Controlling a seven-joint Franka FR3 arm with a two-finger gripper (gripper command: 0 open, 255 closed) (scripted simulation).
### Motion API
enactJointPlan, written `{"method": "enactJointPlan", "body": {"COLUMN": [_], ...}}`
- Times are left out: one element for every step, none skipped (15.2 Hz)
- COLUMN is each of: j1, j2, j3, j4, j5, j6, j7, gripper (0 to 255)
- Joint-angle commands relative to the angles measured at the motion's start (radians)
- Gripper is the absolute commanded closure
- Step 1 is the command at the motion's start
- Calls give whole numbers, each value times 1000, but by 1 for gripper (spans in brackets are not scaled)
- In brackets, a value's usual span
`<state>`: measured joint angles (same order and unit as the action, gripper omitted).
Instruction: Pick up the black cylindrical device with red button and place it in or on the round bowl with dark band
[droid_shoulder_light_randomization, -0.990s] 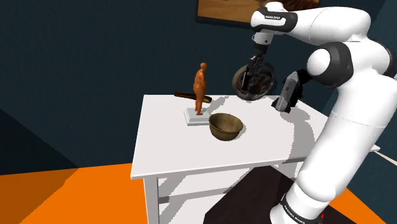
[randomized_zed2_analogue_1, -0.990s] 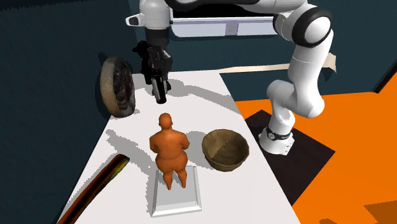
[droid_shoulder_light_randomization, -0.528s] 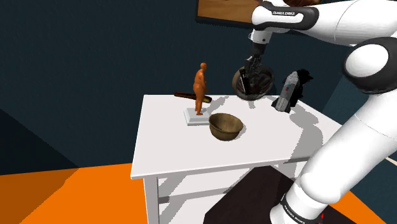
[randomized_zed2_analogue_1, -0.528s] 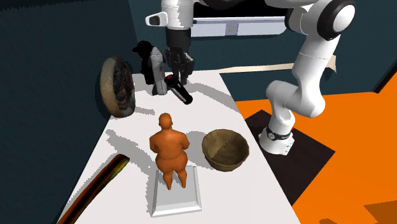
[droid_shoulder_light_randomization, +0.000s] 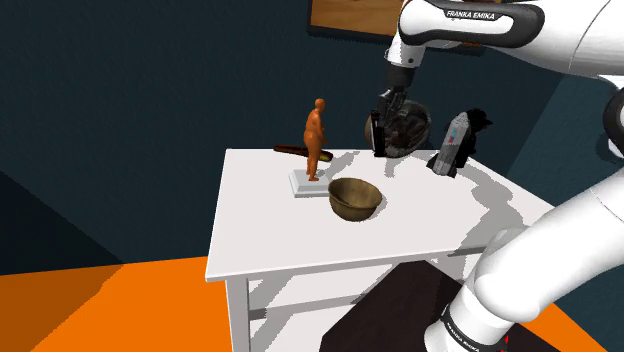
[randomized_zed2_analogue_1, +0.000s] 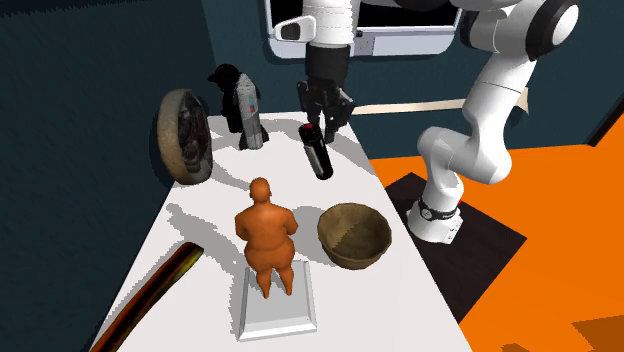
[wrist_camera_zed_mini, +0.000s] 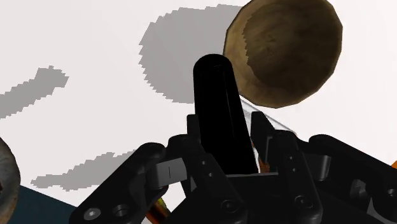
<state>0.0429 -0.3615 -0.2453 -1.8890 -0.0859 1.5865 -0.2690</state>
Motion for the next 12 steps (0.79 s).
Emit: {"method": "enactJointPlan", "body": {"j1": [13, 19, 26, 32, 38, 44, 53, 53, 53, 52, 52, 52], "j2": [-36, -54, -70, -86, -100, -113, -130, -135, -139, -143, -147, -151], "j3": [39, 58, 76, 94, 113, 132, 158, 158, 158, 157, 157, 157], "j4": [-25, -39, -51, -62, -71, -80, -90, -108, -125, -143, -160, -176], "j5": [3, 6, 10, 14, 19, 25, 34, 34, 33, 33, 32, 32], "j6": [-14, -19, -24, -30, -36, -41, -49, -36, -23, -10, 3, 16], "j7": [54, 78, 102, 126, 150, 174, 207, 207, 208, 208, 208, 209], "gripper": [255, 255, 255, 255, 255, 255, 255, 255, 255, 255, 255, 255]}}
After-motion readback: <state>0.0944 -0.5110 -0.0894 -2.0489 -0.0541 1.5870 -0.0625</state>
